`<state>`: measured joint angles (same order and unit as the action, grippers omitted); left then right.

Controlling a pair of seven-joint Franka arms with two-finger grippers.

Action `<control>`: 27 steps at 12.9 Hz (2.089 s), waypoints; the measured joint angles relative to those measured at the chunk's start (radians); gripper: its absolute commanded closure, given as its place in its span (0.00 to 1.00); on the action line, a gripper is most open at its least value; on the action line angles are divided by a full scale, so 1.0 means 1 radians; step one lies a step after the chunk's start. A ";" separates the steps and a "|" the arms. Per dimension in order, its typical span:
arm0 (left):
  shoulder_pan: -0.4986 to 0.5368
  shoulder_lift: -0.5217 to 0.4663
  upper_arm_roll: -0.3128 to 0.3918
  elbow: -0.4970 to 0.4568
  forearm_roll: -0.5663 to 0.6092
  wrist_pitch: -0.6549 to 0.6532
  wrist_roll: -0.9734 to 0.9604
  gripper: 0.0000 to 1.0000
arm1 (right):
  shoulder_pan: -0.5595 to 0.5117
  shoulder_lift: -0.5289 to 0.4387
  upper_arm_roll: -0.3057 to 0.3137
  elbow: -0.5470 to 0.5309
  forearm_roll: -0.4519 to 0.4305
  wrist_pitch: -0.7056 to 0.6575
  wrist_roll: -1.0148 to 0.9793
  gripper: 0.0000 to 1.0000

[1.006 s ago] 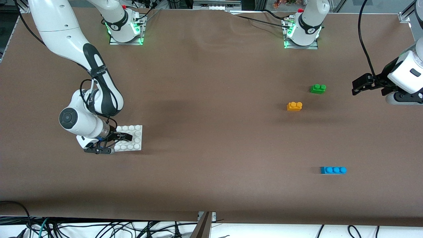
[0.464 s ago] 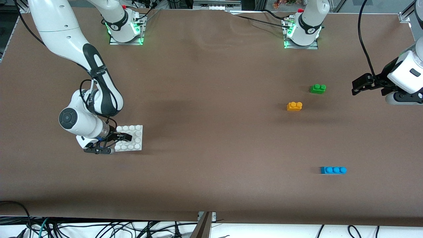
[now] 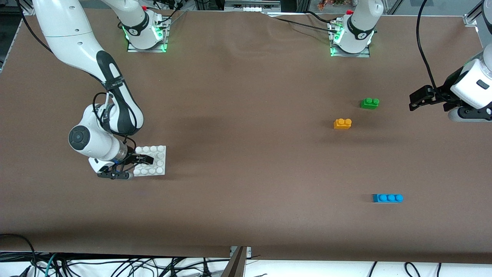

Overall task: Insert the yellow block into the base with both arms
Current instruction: 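Slide the white base plate with the right gripper toward the table's middle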

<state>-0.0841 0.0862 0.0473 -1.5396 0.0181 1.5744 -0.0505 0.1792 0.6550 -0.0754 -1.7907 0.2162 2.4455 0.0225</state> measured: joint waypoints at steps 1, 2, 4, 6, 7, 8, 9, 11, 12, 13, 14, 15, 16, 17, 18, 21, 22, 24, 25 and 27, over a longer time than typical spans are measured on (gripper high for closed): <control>0.000 0.000 -0.001 0.000 0.000 0.000 0.000 0.00 | 0.001 0.000 0.005 0.000 0.000 0.003 0.001 0.39; 0.000 0.000 -0.001 0.000 0.000 0.000 0.000 0.00 | 0.001 0.000 0.009 0.000 0.001 0.005 0.001 0.39; 0.000 0.000 -0.001 0.000 0.000 0.000 0.000 0.00 | 0.003 0.000 0.017 0.000 0.001 0.006 0.004 0.39; -0.001 0.000 -0.001 0.000 0.000 0.000 0.000 0.00 | 0.007 0.001 0.033 0.000 0.002 0.014 0.025 0.39; -0.001 0.000 -0.001 0.000 0.000 0.000 0.000 0.00 | 0.017 0.002 0.041 0.000 0.002 0.025 0.044 0.39; -0.001 0.000 -0.001 0.000 0.000 0.000 0.000 0.00 | 0.031 0.004 0.044 0.000 0.002 0.040 0.064 0.39; -0.001 0.000 -0.001 0.000 0.000 0.000 0.000 0.00 | 0.046 0.006 0.046 0.000 0.002 0.053 0.089 0.38; -0.001 0.000 -0.001 0.000 0.000 0.000 0.000 0.00 | 0.083 0.009 0.048 0.000 0.003 0.074 0.142 0.38; -0.001 0.000 -0.001 0.000 0.000 0.000 0.000 0.00 | 0.107 0.012 0.049 0.000 0.003 0.091 0.173 0.38; -0.001 0.000 -0.001 0.000 0.000 0.000 0.000 0.00 | 0.130 0.016 0.049 0.000 0.003 0.112 0.202 0.38; -0.001 0.000 -0.001 0.000 0.000 0.000 0.000 0.00 | 0.151 0.019 0.049 0.001 0.004 0.134 0.224 0.38; -0.001 0.000 -0.001 0.000 0.000 0.000 0.000 0.00 | 0.172 0.023 0.050 0.001 0.004 0.153 0.247 0.38; -0.001 0.000 -0.001 0.000 0.000 0.000 0.000 0.00 | 0.196 0.028 0.050 0.006 0.004 0.165 0.275 0.38; -0.001 0.000 -0.001 0.000 0.000 0.000 0.000 0.00 | 0.227 0.034 0.051 0.017 0.005 0.170 0.307 0.38; -0.001 0.000 -0.001 0.000 0.000 0.000 0.000 0.00 | 0.259 0.043 0.053 0.029 0.005 0.174 0.337 0.38; -0.001 0.000 -0.001 0.000 0.000 0.000 0.000 0.00 | 0.368 0.071 0.051 0.073 0.006 0.180 0.446 0.38; -0.001 0.000 -0.001 0.000 0.000 0.000 0.000 0.00 | 0.402 0.083 0.047 0.092 0.006 0.184 0.487 0.38; -0.001 0.000 -0.001 0.000 0.000 0.000 0.000 0.00 | 0.468 0.110 0.023 0.133 0.006 0.186 0.558 0.38; -0.001 0.000 -0.001 0.000 0.000 0.000 0.000 0.00 | 0.503 0.123 0.001 0.154 0.006 0.186 0.596 0.38; -0.001 0.000 -0.001 0.000 0.000 0.000 0.000 0.00 | 0.584 0.158 -0.045 0.205 0.006 0.186 0.675 0.38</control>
<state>-0.0852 0.0863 0.0458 -1.5392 0.0181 1.5744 -0.0505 0.7635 0.8126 -0.1201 -1.5857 0.2223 2.6319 0.6976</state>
